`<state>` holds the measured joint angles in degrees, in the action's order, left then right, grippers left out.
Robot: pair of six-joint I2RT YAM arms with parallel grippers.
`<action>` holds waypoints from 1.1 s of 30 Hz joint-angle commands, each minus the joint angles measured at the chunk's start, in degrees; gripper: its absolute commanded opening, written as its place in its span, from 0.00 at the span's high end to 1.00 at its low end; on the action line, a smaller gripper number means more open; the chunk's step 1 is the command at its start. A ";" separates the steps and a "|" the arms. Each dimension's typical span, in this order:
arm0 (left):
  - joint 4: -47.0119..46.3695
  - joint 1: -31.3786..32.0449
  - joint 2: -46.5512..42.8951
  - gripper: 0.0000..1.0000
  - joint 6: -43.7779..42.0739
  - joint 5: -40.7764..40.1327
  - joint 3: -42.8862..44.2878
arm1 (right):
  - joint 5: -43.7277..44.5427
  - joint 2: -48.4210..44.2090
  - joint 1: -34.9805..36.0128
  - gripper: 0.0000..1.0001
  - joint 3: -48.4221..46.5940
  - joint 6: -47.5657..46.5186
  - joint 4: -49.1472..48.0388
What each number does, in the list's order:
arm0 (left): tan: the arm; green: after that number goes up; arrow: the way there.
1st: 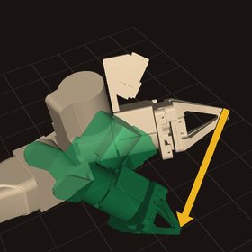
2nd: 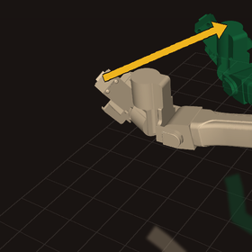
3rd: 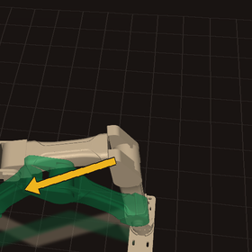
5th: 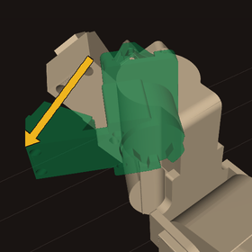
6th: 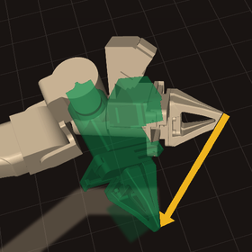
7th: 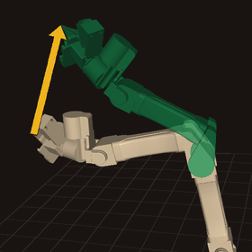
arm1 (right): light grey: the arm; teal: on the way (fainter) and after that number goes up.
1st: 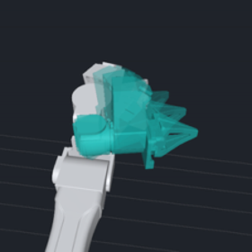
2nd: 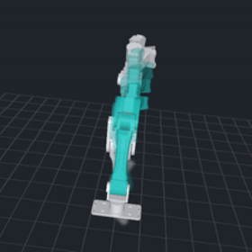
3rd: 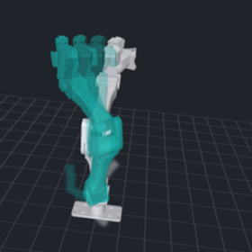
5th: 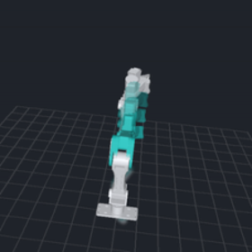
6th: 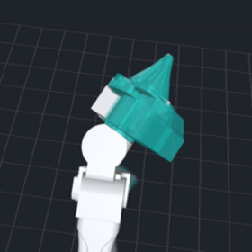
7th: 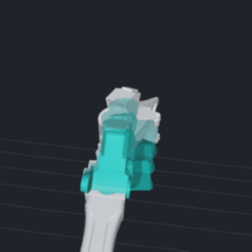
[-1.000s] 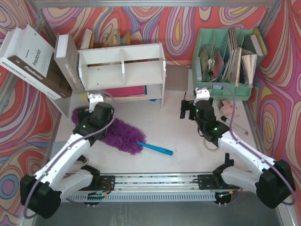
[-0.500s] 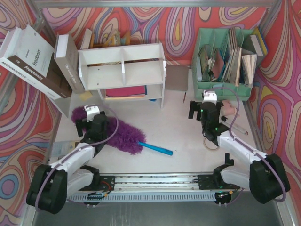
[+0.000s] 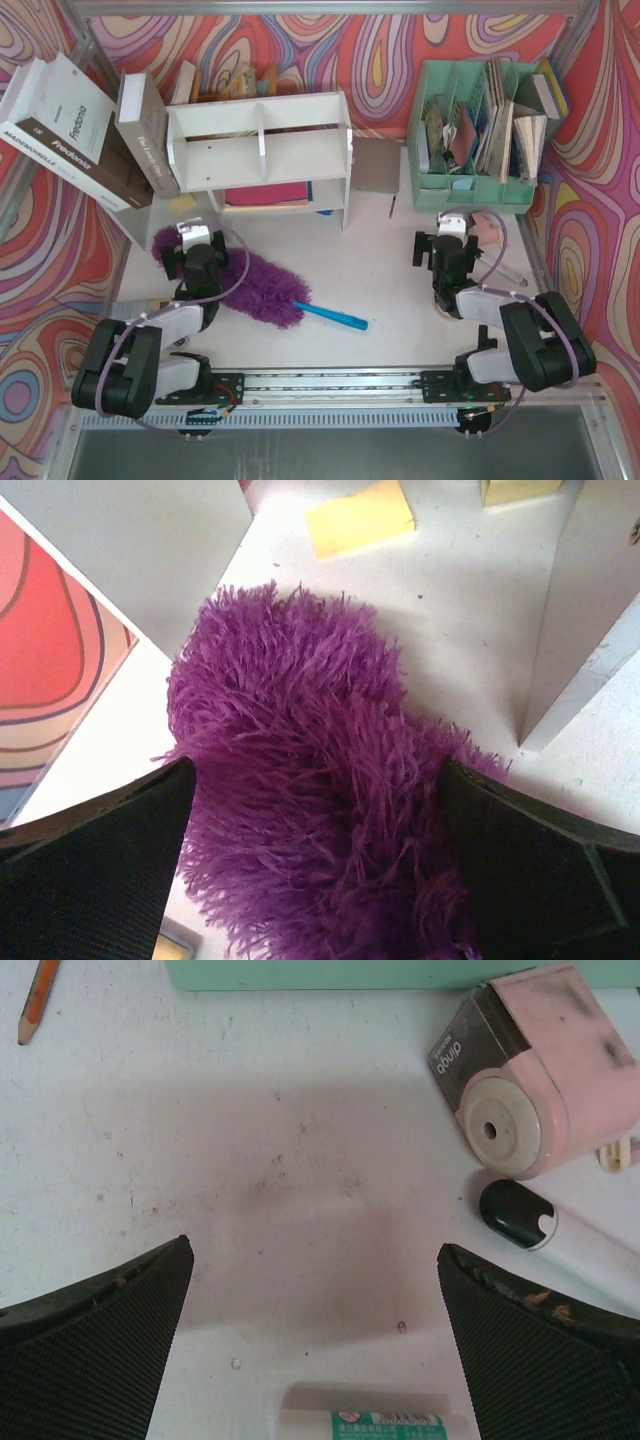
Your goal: Dust the bookshelf with a duster
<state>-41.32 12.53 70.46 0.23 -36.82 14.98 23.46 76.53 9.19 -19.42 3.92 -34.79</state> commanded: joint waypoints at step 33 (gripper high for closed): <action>-17.39 -13.61 16.43 0.02 7.99 22.92 1.61 | -25.07 19.59 -6.61 0.01 1.18 -7.41 -37.27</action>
<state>-61.39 -0.64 87.33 6.35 -14.72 15.57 -0.73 95.57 3.29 -18.15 -3.46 -68.38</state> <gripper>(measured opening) 0.984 0.987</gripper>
